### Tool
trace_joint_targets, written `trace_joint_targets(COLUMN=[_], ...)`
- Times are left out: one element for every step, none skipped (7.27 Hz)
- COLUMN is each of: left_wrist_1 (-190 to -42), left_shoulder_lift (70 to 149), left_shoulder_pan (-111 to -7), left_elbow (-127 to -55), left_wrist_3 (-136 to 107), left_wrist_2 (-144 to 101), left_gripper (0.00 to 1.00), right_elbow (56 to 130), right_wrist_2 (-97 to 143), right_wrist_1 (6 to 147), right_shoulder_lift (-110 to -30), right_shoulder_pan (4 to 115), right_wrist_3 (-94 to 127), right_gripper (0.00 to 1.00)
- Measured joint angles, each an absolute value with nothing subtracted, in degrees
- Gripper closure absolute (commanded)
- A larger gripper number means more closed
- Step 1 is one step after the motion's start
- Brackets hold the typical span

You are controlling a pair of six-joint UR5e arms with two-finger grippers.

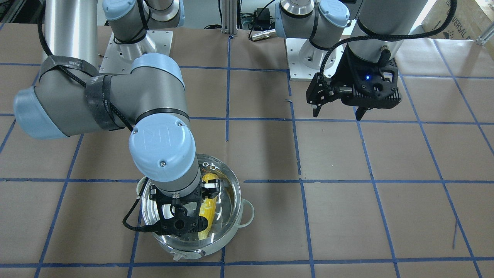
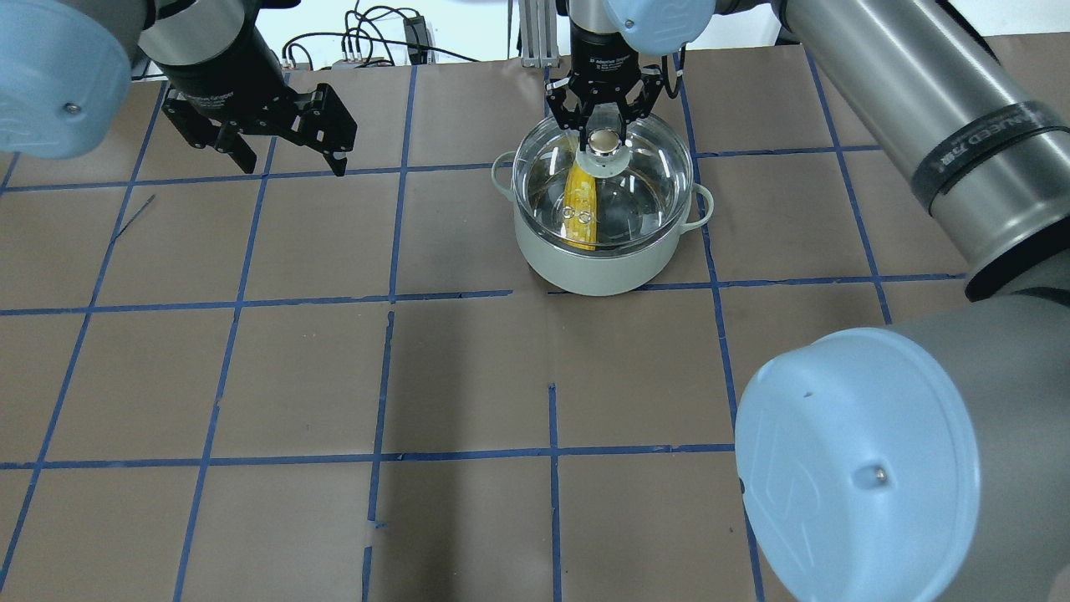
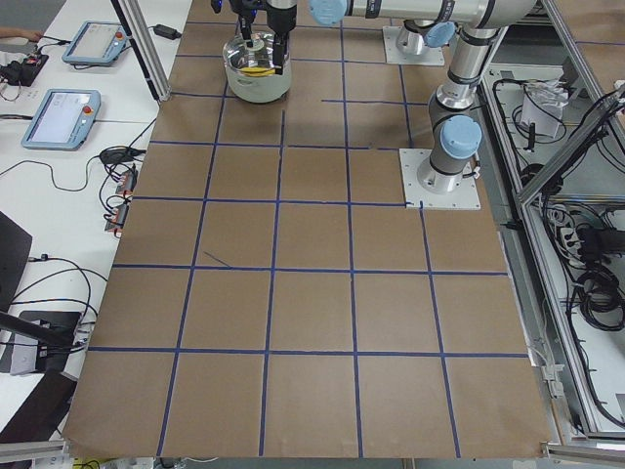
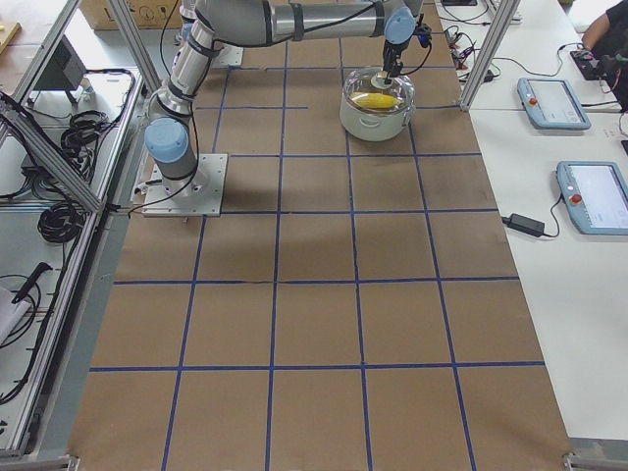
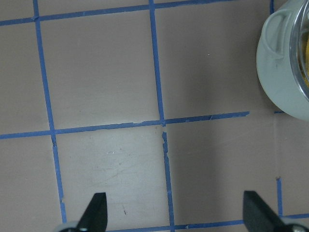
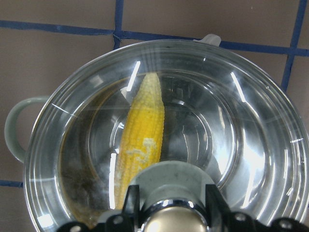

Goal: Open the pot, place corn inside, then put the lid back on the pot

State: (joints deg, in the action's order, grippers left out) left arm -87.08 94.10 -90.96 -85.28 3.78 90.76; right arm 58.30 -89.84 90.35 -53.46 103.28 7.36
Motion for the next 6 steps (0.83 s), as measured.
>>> trace_joint_targets(left_wrist_1=[-87.1, -87.1, -87.1, -87.2, -87.2, -87.2], left_shoulder_lift=[94.1, 94.1, 94.0, 94.0, 94.0, 93.9], left_shoulder_pan=[-91.0, -91.0, -91.0, -91.0, -91.0, -91.0], left_elbow=[-85.3, -85.3, -85.3, -85.3, -85.3, -85.3], left_wrist_3=[3.8, 3.8, 3.7, 3.6, 3.4, 3.4], left_wrist_2=[90.8, 90.8, 90.7, 90.5, 90.5, 90.5], left_gripper=[0.00, 0.00, 0.00, 0.00, 0.00, 0.00], right_elbow=[58.3, 58.3, 58.3, 58.3, 58.3, 58.3], right_wrist_2=[-89.8, -89.8, -89.8, -89.8, -89.8, -89.8], right_wrist_1=[90.4, 90.4, 90.4, 90.4, 90.4, 90.4], right_shoulder_lift=[-53.4, -53.3, -53.2, -53.1, -53.1, -53.1], right_shoulder_pan=[103.3, 103.3, 103.3, 103.3, 103.3, 103.3], right_wrist_3=[7.3, 7.3, 7.3, 7.3, 7.3, 7.3], right_gripper=[0.63, 0.63, 0.63, 0.63, 0.61, 0.61])
